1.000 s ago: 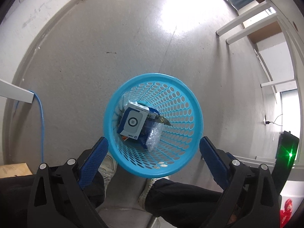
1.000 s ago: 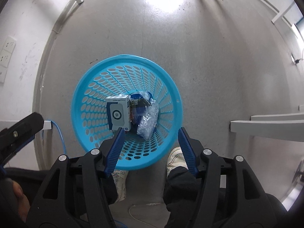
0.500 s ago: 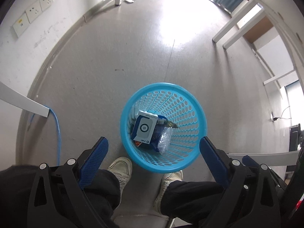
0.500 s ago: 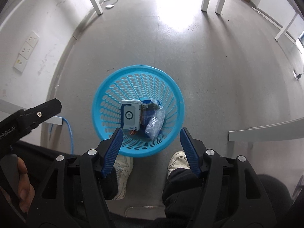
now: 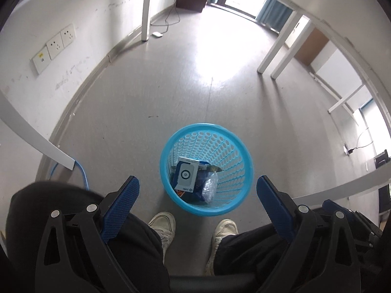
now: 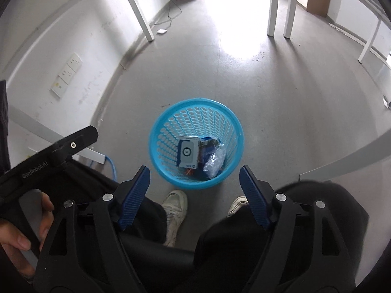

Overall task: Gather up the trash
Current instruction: 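Raise both tools and move back toward the remaining trash on the table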

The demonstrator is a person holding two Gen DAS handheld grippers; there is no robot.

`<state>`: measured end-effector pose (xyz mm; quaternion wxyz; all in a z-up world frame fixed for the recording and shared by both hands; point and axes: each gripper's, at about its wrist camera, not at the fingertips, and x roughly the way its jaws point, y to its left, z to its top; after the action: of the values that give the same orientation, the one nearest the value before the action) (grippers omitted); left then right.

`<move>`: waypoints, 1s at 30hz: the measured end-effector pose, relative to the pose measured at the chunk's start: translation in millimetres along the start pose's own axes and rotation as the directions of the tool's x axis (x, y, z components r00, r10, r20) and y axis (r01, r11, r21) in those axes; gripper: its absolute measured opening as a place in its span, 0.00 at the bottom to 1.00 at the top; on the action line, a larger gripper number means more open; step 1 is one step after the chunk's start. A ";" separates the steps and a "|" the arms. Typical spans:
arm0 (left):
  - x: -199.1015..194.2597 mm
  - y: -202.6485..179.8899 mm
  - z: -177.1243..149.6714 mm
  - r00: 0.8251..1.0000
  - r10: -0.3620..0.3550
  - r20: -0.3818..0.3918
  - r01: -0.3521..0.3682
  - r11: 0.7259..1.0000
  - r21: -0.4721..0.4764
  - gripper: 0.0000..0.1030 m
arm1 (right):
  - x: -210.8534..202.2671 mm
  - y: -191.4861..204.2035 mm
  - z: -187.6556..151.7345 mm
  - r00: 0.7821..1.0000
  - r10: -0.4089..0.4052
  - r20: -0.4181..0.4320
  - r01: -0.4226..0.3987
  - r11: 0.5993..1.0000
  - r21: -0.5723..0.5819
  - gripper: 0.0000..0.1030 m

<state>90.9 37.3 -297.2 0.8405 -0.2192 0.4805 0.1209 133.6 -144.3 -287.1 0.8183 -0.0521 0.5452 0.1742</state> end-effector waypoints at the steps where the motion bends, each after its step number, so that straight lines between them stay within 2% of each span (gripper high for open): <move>1: -8.1 -1.7 -2.8 1.000 -0.003 0.008 0.003 1.000 0.004 0.92 | -8.2 0.5 -2.6 1.000 0.001 0.006 -0.001 1.000 -0.007 0.73; 4: -35.1 -6.7 -11.3 0.999 -0.015 0.048 0.014 0.999 0.031 0.93 | -32.5 4.6 -13.1 1.000 0.007 0.019 -0.006 0.999 -0.040 0.78; 6: -60.9 -7.5 -16.1 0.994 -0.054 0.098 0.050 0.997 0.050 0.94 | -50.7 7.0 -19.4 0.998 0.039 0.039 -0.037 0.998 -0.052 0.78; 8: -84.7 -8.0 -22.3 0.986 -0.066 0.156 0.053 0.995 0.084 0.94 | -71.7 12.1 -25.4 0.995 0.060 0.076 -0.054 0.995 -0.081 0.82; 13: -138.8 -8.1 -32.4 0.954 -0.094 0.284 0.051 0.986 0.157 0.94 | -121.2 21.7 -36.3 0.977 0.087 0.197 -0.057 0.987 -0.152 0.86; 17: -174.5 -7.1 -27.0 0.924 -0.125 0.360 0.066 0.983 0.171 0.94 | -156.3 22.9 -34.8 0.951 0.110 0.291 -0.063 0.984 -0.164 0.87; 19: -193.2 -7.8 -18.7 0.903 -0.137 0.408 0.073 0.983 0.169 0.94 | -173.2 21.6 -29.9 0.936 0.119 0.330 -0.068 0.984 -0.162 0.87; 20: -204.7 -9.2 -20.0 0.885 -0.133 0.447 0.061 0.983 0.172 0.94 | -182.9 20.9 -27.5 0.926 0.129 0.353 -0.075 0.984 -0.162 0.87; 21: -217.6 -9.6 -18.9 0.853 -0.135 0.505 0.053 0.983 0.173 0.94 | -189.9 21.0 -25.0 0.918 0.137 0.371 -0.081 0.983 -0.162 0.87; 23: -234.8 -12.7 -14.1 0.807 -0.159 0.568 0.057 0.980 0.193 0.94 | -207.6 19.0 -19.2 0.899 0.144 0.413 -0.084 0.984 -0.159 0.90; 28: -251.3 -29.9 21.1 0.768 -0.199 0.608 0.055 0.967 0.248 0.94 | -231.7 21.8 10.5 0.860 0.129 0.493 -0.045 0.983 -0.178 0.91; 30: -250.4 -35.2 40.7 0.766 -0.194 0.613 0.054 0.969 0.240 0.94 | -235.3 23.3 26.2 0.850 0.127 0.512 -0.042 0.984 -0.174 0.91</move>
<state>8.7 28.2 -54.8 0.9771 -0.1083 0.1646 0.0804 67.5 -169.0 -59.9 0.9201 -0.0429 0.2897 0.2600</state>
